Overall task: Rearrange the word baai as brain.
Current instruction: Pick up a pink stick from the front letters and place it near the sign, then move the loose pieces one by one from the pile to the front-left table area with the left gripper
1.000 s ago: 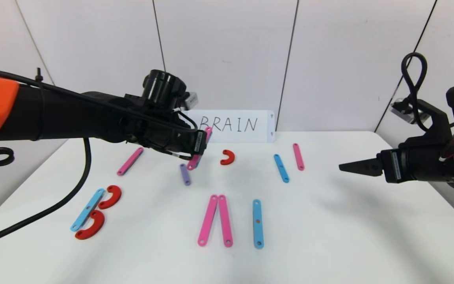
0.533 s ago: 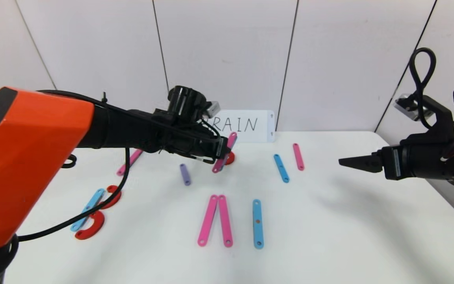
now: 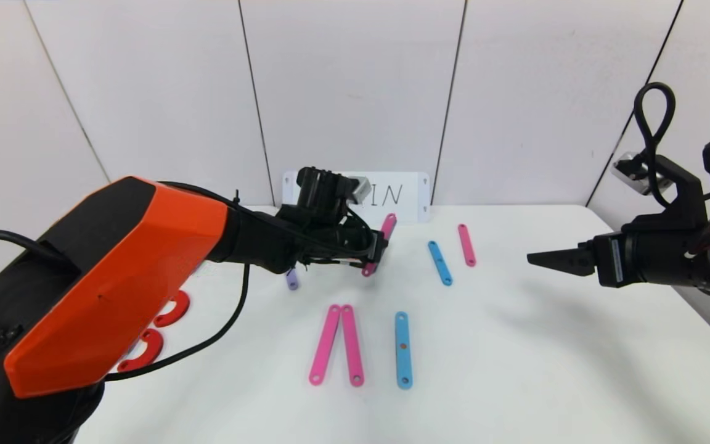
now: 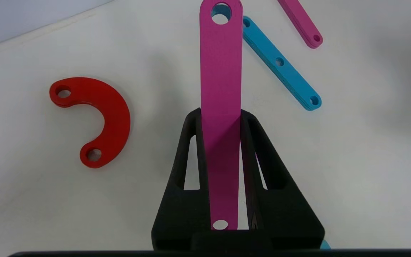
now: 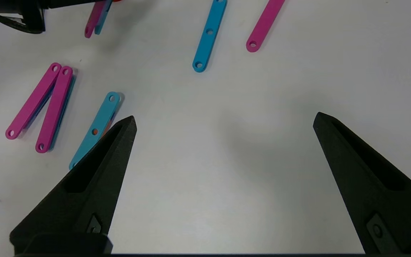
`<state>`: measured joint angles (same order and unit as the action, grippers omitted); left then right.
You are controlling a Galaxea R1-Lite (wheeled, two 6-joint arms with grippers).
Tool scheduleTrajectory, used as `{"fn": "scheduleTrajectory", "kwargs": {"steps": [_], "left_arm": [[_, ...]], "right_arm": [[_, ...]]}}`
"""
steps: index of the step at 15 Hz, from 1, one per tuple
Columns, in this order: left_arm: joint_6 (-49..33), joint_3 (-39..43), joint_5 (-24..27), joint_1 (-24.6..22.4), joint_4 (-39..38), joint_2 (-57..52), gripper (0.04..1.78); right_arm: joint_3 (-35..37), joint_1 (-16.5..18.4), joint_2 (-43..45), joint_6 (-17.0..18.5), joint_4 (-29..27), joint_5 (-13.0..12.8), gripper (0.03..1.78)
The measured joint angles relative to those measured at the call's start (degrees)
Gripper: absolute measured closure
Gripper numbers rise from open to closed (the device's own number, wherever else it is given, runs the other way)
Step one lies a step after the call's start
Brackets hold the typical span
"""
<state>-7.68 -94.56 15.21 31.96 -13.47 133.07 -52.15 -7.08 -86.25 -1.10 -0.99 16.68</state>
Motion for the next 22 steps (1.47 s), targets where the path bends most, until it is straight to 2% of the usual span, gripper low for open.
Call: {"fn": "scheduleTrajectory", "kwargs": {"steps": [9, 12, 13, 15, 18, 19, 22], "left_arm": [[0.5, -0.1, -0.9, 1.3, -1.0, 3.3, 1.52], [0.5, -0.2, -0.9, 1.4, -1.0, 3.6, 1.42], [0.5, -0.3, -0.9, 1.4, -1.0, 3.7, 1.35], [0.4, -0.3, -0.9, 1.4, -1.0, 3.8, 1.1], [0.3, -0.6, -0.8, 1.4, -0.9, 3.9, 0.56], [0.2, -0.7, -0.8, 1.4, -0.9, 3.9, 0.44], [-0.1, -1.3, -0.9, 1.3, -0.5, 3.3, 0.15]], "right_arm": [[0.3, -0.1, -0.3, -0.1, 0.0, -0.1, 0.07], [0.4, -0.1, -0.3, -0.1, 0.0, -0.2, 0.07], [0.4, -0.1, -0.3, -0.1, 0.0, -0.2, 0.07], [0.4, -0.1, -0.3, -0.1, 0.0, -0.2, 0.07], [0.4, -0.1, -0.3, 0.0, 0.0, -0.2, 0.07], [0.4, -0.1, -0.2, 0.0, 0.0, -0.2, 0.07], [0.3, -0.1, -0.2, 0.0, 0.0, -0.2, 0.07]]}}
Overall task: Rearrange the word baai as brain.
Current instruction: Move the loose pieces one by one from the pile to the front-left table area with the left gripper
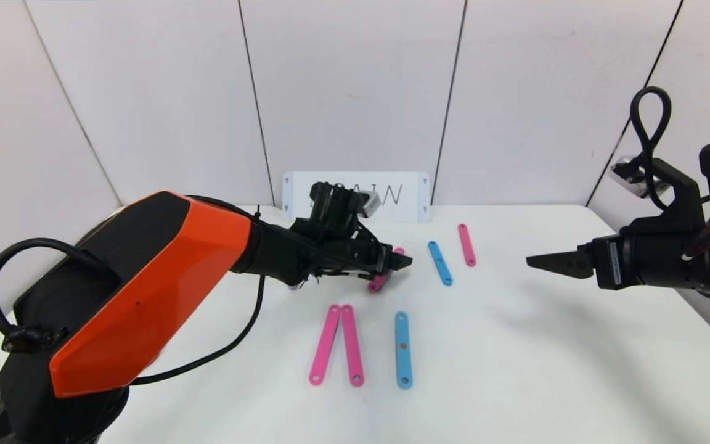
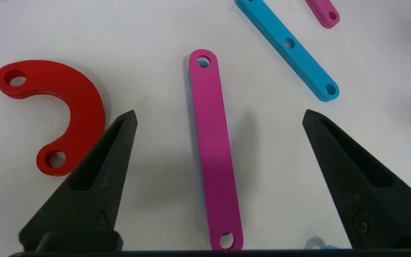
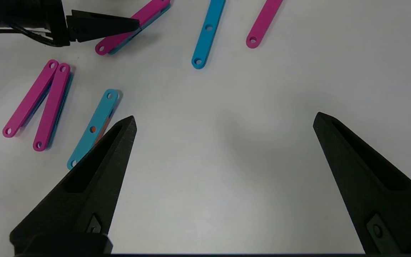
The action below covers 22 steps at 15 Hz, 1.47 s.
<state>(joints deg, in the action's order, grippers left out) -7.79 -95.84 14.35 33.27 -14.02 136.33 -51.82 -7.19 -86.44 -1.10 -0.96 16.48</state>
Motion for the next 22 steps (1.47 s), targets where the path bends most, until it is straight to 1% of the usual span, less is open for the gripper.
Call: {"fn": "scheduleTrajectory", "kwargs": {"steps": [2, 6, 10, 13, 15, 16, 19, 22], "left_arm": [[0.0, 0.0, -0.2, -0.5, 0.5, -1.5, 0.08], [0.1, 1.1, -1.1, -3.3, 4.4, -6.2, 0.07], [0.6, 7.8, -7.6, -6.0, 6.7, -13.5, 0.07], [2.6, 13.7, -8.8, -8.7, 7.8, -20.3, 0.07], [6.4, 17.0, -10.4, -11.2, 11.0, -24.6, 0.07], [8.0, 18.0, -11.8, -13.0, 14.0, -26.3, 0.07], [8.9, 18.8, -13.5, -18.9, 19.9, -29.2, 0.07], [9.5, 18.6, -13.6, -25.4, 21.2, -29.1, 0.07]], "right_arm": [[0.0, 0.0, 0.0, 0.0, 0.0, 0.0, 0.07], [-0.1, 0.0, 0.0, 0.0, 0.0, 0.2, 0.07], [0.0, -0.1, -0.1, 0.1, 1.8, 0.4, 0.07], [0.0, -0.2, -0.4, 0.1, 2.0, 0.4, 0.07], [0.1, -0.4, -0.7, 0.1, 2.0, 0.4, 0.07], [0.1, -0.4, -0.8, 0.1, 2.0, 0.4, 0.07], [0.4, -0.6, -1.2, 0.1, 2.0, 0.5, 0.07], [0.4, -0.7, -1.8, 0.0, 2.0, 0.4, 0.07]]}}
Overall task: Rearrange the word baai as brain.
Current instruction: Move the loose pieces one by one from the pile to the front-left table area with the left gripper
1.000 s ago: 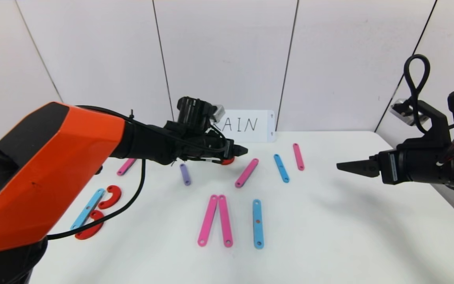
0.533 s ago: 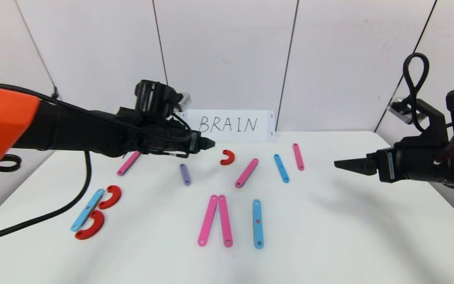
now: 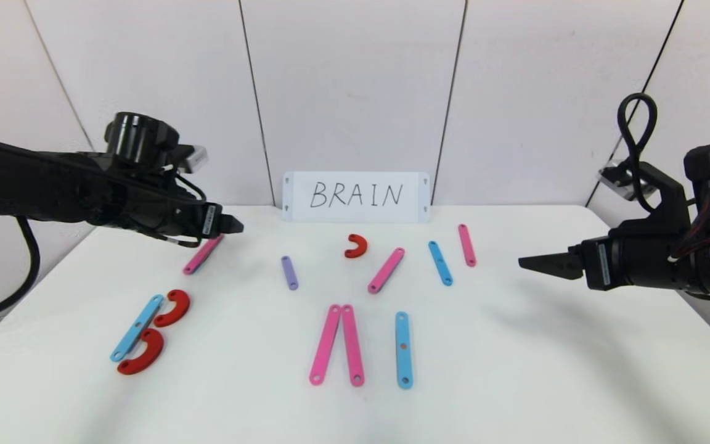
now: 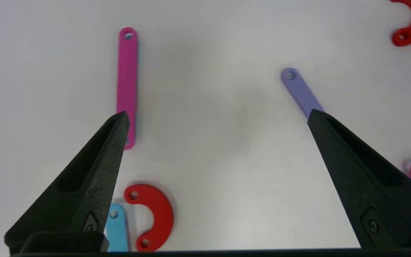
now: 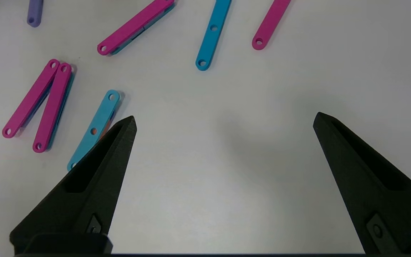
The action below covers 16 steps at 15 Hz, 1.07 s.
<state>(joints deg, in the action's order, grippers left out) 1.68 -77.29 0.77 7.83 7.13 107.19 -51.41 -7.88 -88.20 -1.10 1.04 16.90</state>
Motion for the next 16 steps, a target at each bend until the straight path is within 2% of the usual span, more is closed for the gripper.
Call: {"fn": "scheduleTrajectory", "kwargs": {"steps": [7, 13, 16], "left_arm": [[-0.2, -3.7, 0.6, -9.0, -0.5, 8.1, 0.07], [-1.2, -8.2, 5.7, -11.9, -2.8, 16.6, 0.07], [-1.3, -10.2, 5.9, -11.8, -2.6, 19.1, 0.07]], "right_arm": [[0.1, -0.1, -0.6, 0.0, 0.0, 0.0, 0.07], [0.2, -0.3, -0.9, -0.1, 0.0, -0.1, 0.07], [0.2, -0.4, -0.9, -0.1, 0.0, -0.1, 0.07]]}}
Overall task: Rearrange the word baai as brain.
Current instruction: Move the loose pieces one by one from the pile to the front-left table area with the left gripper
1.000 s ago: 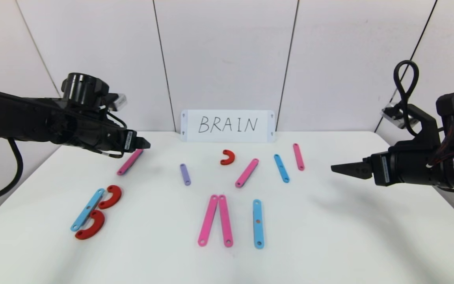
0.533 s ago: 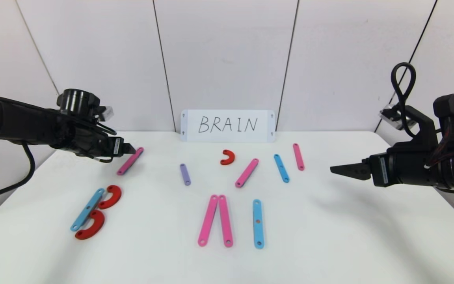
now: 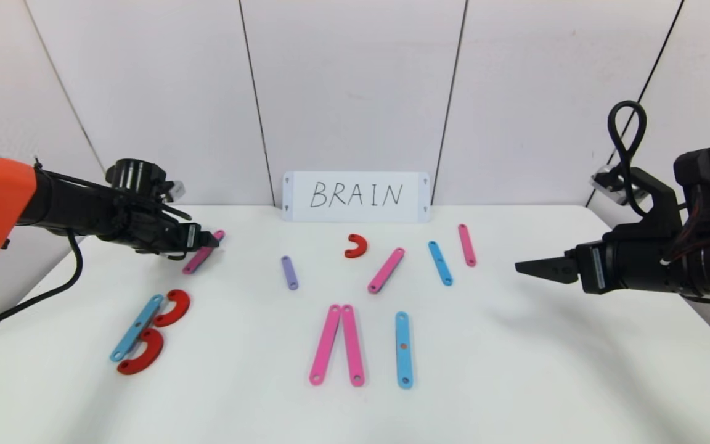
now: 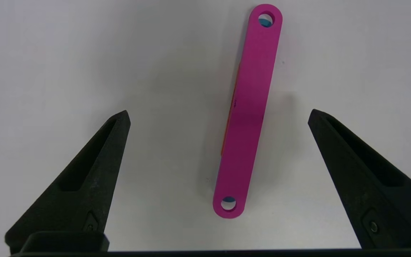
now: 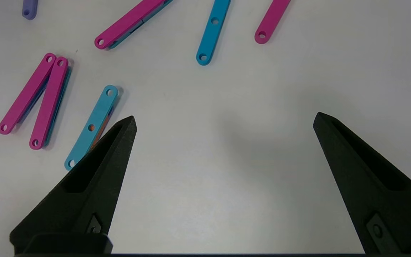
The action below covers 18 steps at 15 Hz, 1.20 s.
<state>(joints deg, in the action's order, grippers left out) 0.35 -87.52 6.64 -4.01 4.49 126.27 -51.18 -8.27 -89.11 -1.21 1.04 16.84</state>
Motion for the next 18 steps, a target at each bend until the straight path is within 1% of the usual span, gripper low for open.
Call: {"fn": "scheduleTrajectory", "kwargs": {"steps": [3, 4, 6, 7, 9, 12, 14, 15, 18], "left_arm": [[0.0, -1.2, -0.1, 0.4, 0.3, 1.5, 0.08], [0.0, -1.4, -0.2, 0.6, 0.4, 1.8, 0.1], [0.1, -1.9, -0.6, 1.1, 0.5, 2.4, 0.24], [0.1, -2.0, -0.6, 1.4, 0.5, 2.5, 0.34], [0.2, -2.3, -1.4, 1.8, 0.5, 2.9, 0.61], [0.3, -2.8, -2.5, 2.1, 0.8, 3.3, 1.17], [0.3, -3.0, -2.5, 2.2, 0.9, 3.5, 1.45], [0.2, -3.0, -2.5, 2.3, 0.9, 3.5, 1.51], [0.2, -2.3, -2.7, 2.8, 1.0, 3.2, 1.52]], "right_arm": [[0.1, 0.0, 0.0, 0.0, 0.0, 0.0, 0.07], [0.1, 0.0, 0.0, 0.0, 0.0, 0.0, 0.07], [0.2, 0.0, 0.0, 0.0, 0.0, 0.0, 0.07], [0.2, 0.0, 0.0, 0.0, 0.0, 0.0, 0.07], [0.2, 0.0, 0.0, 0.0, 0.0, 0.0, 0.07], [0.2, 0.0, 0.0, 0.0, 0.0, 0.0, 0.07], [0.2, 0.0, 0.0, 0.0, 0.0, 0.0, 0.07], [0.2, 0.0, 0.0, 0.0, 0.0, 0.0, 0.07], [0.2, 0.0, 0.0, 0.0, 0.0, 0.0, 0.07]]}}
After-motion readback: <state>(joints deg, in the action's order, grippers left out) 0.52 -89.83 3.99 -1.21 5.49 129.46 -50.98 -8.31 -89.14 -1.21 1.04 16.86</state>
